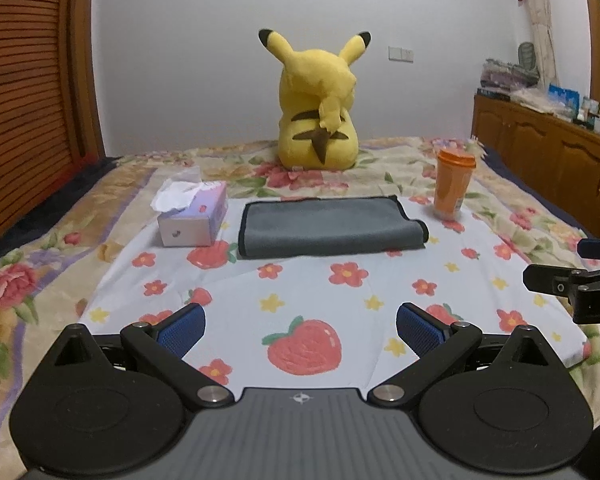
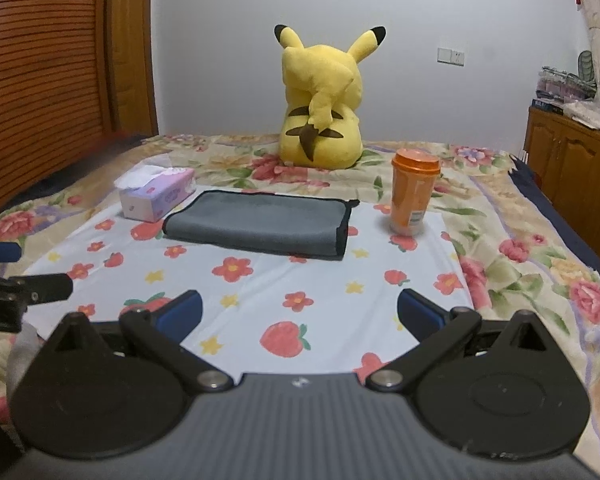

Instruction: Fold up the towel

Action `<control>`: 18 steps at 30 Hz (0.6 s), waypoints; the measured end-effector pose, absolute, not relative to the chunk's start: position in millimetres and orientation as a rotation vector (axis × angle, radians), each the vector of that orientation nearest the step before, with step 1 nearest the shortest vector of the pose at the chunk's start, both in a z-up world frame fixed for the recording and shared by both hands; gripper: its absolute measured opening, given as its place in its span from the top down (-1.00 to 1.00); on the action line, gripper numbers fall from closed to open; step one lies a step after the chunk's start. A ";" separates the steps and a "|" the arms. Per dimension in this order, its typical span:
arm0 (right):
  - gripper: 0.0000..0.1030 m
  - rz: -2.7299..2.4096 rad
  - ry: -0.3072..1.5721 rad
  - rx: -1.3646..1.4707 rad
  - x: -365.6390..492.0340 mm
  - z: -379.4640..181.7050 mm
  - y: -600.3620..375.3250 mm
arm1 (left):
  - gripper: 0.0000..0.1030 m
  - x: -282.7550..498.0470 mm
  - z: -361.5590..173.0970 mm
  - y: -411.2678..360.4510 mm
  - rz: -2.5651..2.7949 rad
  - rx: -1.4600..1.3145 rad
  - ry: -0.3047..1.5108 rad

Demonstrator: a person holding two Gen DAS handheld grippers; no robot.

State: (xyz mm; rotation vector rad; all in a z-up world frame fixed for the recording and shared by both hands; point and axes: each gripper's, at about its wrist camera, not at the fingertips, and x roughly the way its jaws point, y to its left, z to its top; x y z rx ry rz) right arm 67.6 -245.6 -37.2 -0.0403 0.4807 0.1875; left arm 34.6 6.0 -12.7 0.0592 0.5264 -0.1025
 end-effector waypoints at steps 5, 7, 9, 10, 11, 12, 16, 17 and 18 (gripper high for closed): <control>-1.00 0.176 0.455 -0.032 63.7 -34.7 -249.1 | -1.00 27.1 -8.0 6.4 -0.101 0.062 0.479; -1.00 0.174 0.441 -0.027 61.7 -33.3 -250.6 | -1.00 24.4 -6.3 6.0 -0.098 0.067 0.461; -1.00 0.172 0.427 -0.022 59.2 -32.0 -252.0 | -1.00 21.9 -5.2 6.0 -0.096 0.068 0.446; -1.00 0.171 0.422 -0.020 58.3 -31.4 -252.5 | -1.00 20.9 -4.4 6.1 -0.095 0.068 0.439; -1.00 0.170 0.416 -0.017 57.3 -30.8 -253.1 | -1.00 20.1 -3.8 6.2 -0.094 0.068 0.433; -1.00 0.170 0.412 -0.016 56.6 -30.4 -253.5 | -1.00 19.2 -3.6 6.5 -0.092 0.068 0.428; -1.00 0.166 0.399 -0.010 55.0 -29.3 -255.2 | -1.00 17.4 -2.3 7.1 -0.091 0.071 0.412; -1.00 0.164 0.396 -0.009 54.7 -29.2 -255.5 | -1.00 17.0 -1.9 7.1 -0.091 0.072 0.407; -1.00 0.163 0.394 -0.008 54.5 -29.0 -255.7 | -1.00 16.4 -1.6 6.9 -0.091 0.073 0.403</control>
